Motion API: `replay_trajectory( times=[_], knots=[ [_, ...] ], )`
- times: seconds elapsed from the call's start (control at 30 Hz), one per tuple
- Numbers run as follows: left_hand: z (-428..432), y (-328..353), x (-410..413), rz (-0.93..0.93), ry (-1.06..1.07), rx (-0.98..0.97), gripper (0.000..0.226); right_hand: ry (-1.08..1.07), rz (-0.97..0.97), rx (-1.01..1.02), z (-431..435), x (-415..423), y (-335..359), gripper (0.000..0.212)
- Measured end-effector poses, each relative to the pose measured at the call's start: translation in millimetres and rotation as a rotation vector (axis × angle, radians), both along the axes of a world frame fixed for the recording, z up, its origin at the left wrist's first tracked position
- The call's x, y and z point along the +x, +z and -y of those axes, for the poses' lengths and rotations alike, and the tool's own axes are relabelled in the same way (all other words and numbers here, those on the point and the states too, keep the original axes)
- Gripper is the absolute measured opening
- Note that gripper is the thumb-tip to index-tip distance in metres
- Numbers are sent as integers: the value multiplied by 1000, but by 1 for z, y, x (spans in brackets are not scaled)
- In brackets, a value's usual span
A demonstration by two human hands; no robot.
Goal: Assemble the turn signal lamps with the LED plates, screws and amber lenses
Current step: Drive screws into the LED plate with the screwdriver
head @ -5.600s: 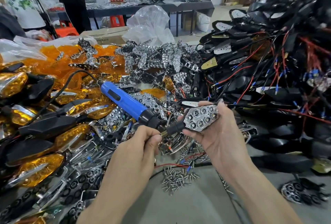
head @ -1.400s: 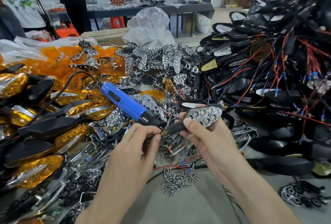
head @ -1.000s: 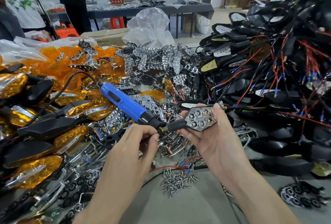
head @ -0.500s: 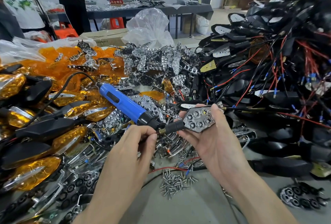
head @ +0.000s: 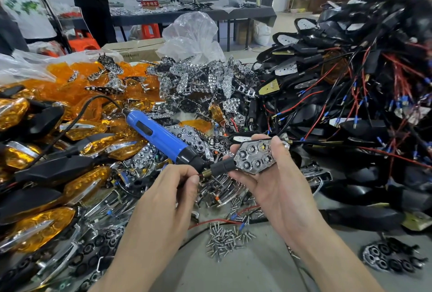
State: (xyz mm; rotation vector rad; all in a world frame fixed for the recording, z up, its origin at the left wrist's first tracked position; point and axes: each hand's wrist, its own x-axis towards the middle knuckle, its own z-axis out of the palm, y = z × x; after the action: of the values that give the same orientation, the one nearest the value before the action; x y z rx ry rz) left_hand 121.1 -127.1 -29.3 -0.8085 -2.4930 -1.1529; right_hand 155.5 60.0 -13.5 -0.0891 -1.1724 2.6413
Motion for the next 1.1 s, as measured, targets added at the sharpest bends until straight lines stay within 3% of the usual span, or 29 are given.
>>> replay_trajectory(
  times=[0.53, 0.77, 0.9, 1.1],
  knots=[
    [1, 1, 0, -12, 12, -35, 15, -29, -25, 5, -1, 0, 0, 33],
    [2, -1, 0, -17, 19, -35, 13, 0, -34, -20, -2, 0, 0, 45],
    [1, 0, 0, -33, 38, -41, 16, 28, 0, -40, -3, 0, -3, 33],
    [-2, 4, 2, -38, 45, -67, 16, 116, 97, -65, -4, -2, -5, 54]
  ],
)
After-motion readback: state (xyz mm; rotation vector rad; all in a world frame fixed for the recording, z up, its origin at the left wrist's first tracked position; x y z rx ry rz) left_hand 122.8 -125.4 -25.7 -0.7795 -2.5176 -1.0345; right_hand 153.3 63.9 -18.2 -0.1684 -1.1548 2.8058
